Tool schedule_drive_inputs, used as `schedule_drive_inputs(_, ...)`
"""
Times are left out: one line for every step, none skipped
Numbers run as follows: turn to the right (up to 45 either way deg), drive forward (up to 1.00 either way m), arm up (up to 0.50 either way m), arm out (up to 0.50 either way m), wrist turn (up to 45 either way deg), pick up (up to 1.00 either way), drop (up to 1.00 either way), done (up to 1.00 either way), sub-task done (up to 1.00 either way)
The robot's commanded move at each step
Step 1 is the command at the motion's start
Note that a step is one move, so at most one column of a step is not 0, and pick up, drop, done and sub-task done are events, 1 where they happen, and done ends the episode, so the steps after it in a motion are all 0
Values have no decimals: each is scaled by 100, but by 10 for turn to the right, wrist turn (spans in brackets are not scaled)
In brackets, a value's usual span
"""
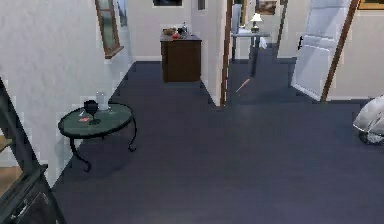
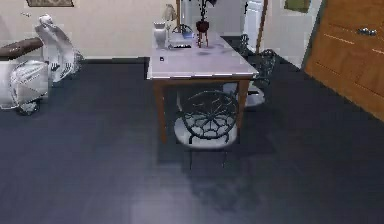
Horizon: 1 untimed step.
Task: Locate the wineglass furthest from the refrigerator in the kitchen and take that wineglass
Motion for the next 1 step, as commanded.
schedule_drive_inputs(0,100,0,0,0,0,0,0,0)
